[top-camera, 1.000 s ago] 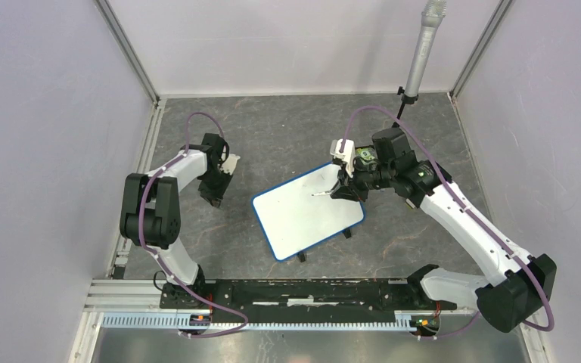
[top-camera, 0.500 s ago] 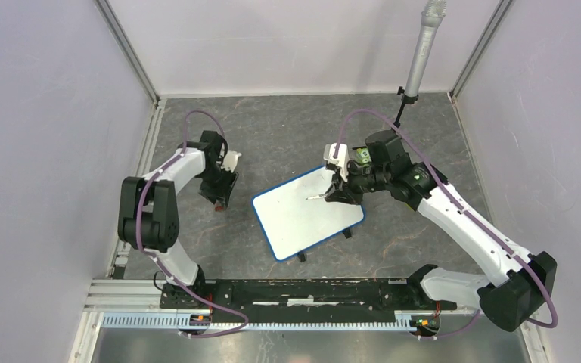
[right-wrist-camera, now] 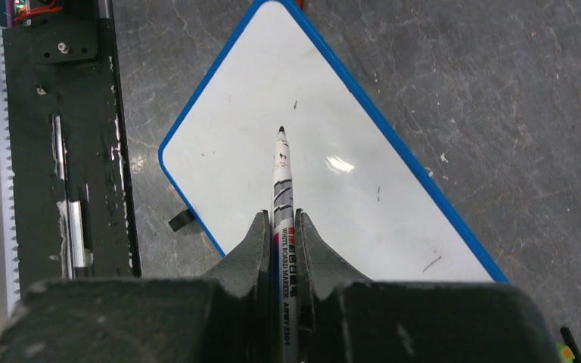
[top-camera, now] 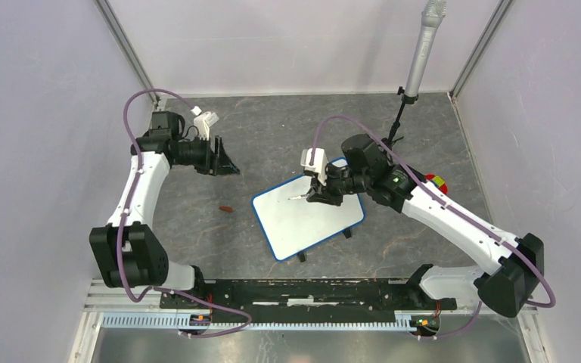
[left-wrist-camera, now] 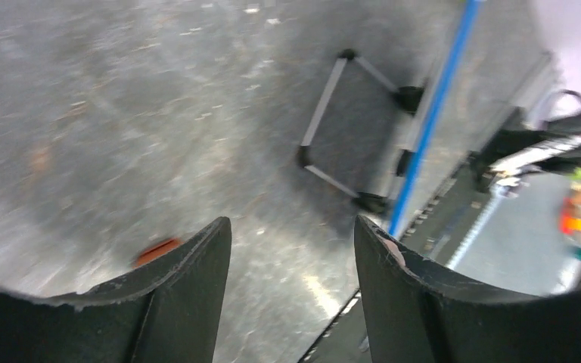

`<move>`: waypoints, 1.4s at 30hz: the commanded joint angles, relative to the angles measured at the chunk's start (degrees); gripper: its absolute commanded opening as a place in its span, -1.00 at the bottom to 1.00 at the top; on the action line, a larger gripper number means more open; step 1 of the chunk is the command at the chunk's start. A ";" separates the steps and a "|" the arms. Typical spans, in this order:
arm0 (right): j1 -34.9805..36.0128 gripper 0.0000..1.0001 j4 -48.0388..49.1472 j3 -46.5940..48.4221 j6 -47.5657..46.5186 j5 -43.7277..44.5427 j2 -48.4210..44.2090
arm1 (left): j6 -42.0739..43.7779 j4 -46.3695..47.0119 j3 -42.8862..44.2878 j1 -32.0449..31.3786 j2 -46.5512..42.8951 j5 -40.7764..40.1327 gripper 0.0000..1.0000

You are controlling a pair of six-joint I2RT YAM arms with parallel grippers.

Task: Write a sentence on the whiteboard
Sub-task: Move the whiteboard to the center of the board.

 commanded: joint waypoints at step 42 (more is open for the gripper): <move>8.65 -1.00 0.82 4.06 -2.10 0.87 0.30 | 0.78 1.81 1.53 -21.04 15.26 17.79 -0.78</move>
